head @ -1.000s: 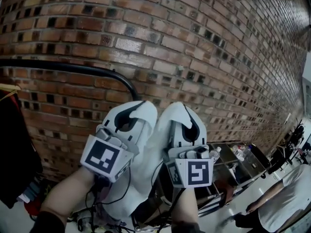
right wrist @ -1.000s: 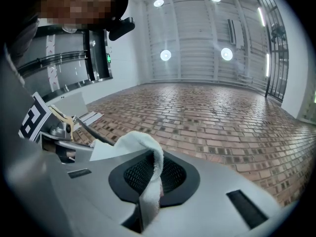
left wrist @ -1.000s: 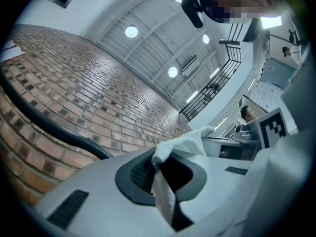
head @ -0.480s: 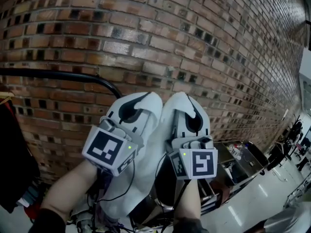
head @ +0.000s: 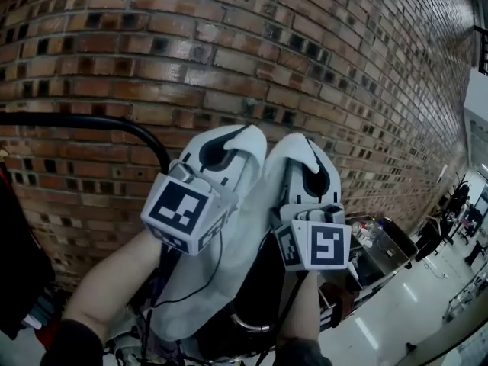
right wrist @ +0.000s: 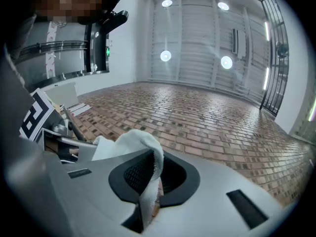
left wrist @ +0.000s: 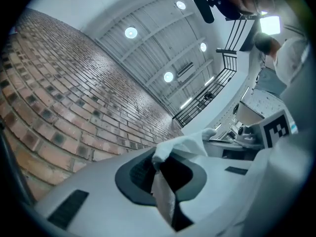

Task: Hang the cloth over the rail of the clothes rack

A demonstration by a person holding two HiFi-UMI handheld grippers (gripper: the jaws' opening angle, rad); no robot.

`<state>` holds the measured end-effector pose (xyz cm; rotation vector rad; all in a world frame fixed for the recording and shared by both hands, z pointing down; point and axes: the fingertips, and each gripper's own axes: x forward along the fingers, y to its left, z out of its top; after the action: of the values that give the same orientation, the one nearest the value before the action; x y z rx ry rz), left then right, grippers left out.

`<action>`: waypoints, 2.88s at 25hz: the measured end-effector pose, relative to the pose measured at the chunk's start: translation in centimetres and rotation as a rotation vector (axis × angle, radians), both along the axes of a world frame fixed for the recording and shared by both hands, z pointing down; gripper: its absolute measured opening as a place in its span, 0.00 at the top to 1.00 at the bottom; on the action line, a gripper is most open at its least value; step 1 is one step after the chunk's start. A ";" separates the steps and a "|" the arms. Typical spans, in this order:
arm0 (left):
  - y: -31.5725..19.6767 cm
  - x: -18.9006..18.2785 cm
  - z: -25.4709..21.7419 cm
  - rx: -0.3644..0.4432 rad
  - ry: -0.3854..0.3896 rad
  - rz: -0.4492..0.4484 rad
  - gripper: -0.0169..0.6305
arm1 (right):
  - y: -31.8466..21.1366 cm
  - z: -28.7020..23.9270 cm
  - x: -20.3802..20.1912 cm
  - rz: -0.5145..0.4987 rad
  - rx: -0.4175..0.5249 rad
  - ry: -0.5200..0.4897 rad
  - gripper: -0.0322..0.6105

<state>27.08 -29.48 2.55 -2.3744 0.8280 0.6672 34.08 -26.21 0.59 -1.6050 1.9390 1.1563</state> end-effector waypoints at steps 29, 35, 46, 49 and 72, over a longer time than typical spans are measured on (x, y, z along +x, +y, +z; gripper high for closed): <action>-7.5 -0.6 -8.7 0.265 0.050 -0.107 0.90 | -6.1 -3.2 2.9 0.163 0.133 -0.009 0.92; -9.4 -2.5 -10.3 0.239 0.041 -0.109 0.90 | -7.1 -3.8 0.3 0.174 0.161 0.022 0.92; -12.0 -6.4 -13.4 0.224 -0.087 -0.223 0.90 | -11.4 -5.2 -4.5 -0.031 0.214 -0.005 0.92; -13.0 -8.0 -13.3 0.223 -0.193 -0.283 0.90 | -13.3 -5.1 -7.5 -0.092 0.205 0.034 0.92; -15.9 -31.6 -13.5 0.139 -0.257 -0.535 0.90 | -15.8 -4.7 -22.0 -0.322 0.189 0.109 0.92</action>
<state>-4.47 -45.34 -10.92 -1.9344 1.1875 0.1892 12.07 -42.02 -4.14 -1.1064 1.9946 1.2672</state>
